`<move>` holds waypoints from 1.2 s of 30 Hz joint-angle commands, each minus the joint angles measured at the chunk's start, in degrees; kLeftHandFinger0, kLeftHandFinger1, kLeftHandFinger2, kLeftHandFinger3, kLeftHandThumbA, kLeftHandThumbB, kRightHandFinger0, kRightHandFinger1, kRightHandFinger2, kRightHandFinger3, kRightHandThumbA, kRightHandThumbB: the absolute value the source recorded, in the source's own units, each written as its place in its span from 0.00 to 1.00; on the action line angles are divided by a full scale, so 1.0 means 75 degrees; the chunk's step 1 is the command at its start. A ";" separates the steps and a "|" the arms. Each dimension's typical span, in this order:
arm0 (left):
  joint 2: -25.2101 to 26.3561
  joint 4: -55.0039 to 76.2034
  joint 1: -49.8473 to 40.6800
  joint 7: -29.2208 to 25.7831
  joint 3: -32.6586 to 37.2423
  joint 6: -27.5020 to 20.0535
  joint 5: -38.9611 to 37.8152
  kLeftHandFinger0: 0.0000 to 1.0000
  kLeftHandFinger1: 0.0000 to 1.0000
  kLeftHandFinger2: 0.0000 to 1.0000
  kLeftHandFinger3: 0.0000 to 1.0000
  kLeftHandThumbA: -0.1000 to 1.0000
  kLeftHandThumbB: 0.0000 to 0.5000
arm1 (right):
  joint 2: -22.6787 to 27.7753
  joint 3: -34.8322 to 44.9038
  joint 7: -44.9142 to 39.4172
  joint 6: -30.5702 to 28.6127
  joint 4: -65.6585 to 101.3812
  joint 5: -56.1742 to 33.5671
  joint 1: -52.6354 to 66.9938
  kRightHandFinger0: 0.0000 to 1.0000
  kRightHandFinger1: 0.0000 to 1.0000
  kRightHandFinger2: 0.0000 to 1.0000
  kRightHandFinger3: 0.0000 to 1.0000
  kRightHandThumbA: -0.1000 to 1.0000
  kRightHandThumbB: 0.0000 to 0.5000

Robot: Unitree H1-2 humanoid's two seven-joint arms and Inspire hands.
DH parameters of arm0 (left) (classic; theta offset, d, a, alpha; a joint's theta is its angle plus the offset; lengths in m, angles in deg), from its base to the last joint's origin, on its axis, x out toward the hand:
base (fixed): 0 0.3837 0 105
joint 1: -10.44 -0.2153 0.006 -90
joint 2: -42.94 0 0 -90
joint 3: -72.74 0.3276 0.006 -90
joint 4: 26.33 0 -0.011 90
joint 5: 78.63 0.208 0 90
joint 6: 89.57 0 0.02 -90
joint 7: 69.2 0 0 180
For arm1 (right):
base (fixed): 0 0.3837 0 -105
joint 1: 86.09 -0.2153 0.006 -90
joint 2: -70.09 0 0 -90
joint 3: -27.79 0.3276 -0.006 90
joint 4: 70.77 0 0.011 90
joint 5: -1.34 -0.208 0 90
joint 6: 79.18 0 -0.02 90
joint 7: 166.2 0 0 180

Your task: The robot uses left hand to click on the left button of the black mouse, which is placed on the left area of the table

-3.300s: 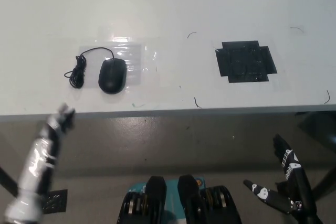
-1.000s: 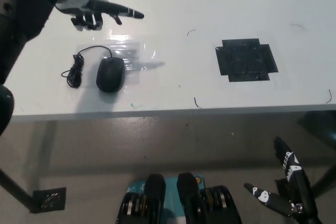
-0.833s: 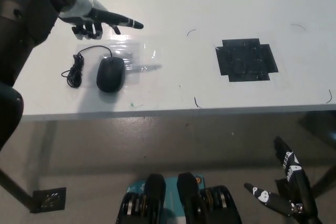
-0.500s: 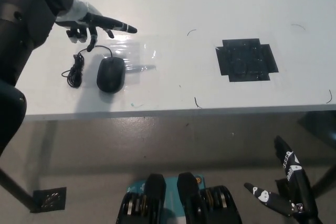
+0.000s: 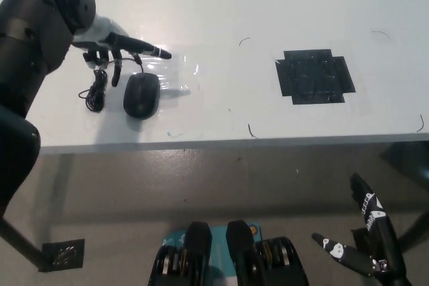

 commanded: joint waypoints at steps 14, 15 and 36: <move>-0.0002 -0.0168 0.0104 -0.0334 -0.0240 0.0043 0.0263 0.00 0.07 0.42 1.00 1.00 0.48 | 0.0058 0.0042 0.0056 -0.0394 0.0234 0.0090 -0.0068 1.00 1.00 1.00 1.00 1.00 0.26; -0.0011 -0.0186 0.0104 -0.0303 -0.0254 0.0065 0.0251 0.00 0.06 0.42 1.00 1.00 0.48 | 0.0052 0.0042 0.0052 -0.0394 0.0230 0.0070 -0.0071 1.00 1.00 1.00 1.00 1.00 0.26; -0.0135 -0.0327 -0.0123 -0.0531 -0.0189 -0.0409 0.0513 0.10 0.26 0.58 1.00 1.00 0.53 | 0.0048 0.0058 0.0096 -0.0394 0.0229 0.0129 -0.0113 1.00 1.00 1.00 1.00 0.99 0.25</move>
